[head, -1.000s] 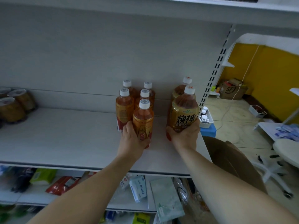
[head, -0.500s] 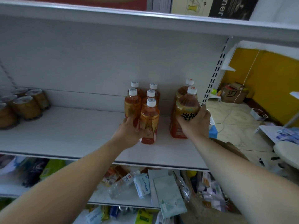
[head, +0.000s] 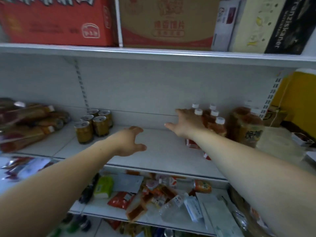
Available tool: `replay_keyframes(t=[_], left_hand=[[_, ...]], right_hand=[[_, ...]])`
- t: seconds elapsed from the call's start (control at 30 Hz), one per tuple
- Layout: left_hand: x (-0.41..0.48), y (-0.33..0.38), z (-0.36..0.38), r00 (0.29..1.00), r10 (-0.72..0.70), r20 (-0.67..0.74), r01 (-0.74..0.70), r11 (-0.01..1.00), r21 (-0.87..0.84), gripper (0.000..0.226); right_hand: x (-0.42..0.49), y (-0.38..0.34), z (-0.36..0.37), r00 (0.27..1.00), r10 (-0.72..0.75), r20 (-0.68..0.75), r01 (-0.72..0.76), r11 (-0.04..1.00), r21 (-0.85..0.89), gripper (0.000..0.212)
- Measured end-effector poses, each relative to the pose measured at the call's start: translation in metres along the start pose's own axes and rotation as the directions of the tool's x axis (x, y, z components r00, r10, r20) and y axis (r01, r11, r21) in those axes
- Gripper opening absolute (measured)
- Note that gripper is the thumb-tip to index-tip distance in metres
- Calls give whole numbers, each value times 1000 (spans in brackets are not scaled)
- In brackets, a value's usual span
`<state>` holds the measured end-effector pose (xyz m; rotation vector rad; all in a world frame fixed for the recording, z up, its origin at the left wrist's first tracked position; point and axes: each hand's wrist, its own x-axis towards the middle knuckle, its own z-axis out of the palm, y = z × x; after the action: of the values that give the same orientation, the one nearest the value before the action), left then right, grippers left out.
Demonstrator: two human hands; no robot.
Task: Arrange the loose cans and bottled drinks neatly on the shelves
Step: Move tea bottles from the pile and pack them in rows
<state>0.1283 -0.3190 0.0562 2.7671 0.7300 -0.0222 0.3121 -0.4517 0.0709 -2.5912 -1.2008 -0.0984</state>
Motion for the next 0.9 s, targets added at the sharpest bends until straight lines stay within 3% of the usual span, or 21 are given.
replay_keyframes(t=[0.13,0.33,0.63,0.77,0.9], left_hand=[[-42,-86,-25,998,-60,-21,61,994,89,76],[-86,-197,-47,978,-204,-40,207,974,93,76],[-63,-329,-67,929,-362,-77,365,931,23,73],[-40,-381,-82,907,-411,-93,412,911,-17,66],[-15,-440,-97,907,-411,-97,417,907,53,64]], right_hand=[[17,-101,20,991,-102,86,101,995,13,81],[48,-227,54,953,-250,172,245,968,47,81],[146,-366,121,894,-403,195,395,915,80,83],[196,-413,155,868,-426,257,405,905,132,82],[227,-450,192,870,-394,298,356,918,173,79]])
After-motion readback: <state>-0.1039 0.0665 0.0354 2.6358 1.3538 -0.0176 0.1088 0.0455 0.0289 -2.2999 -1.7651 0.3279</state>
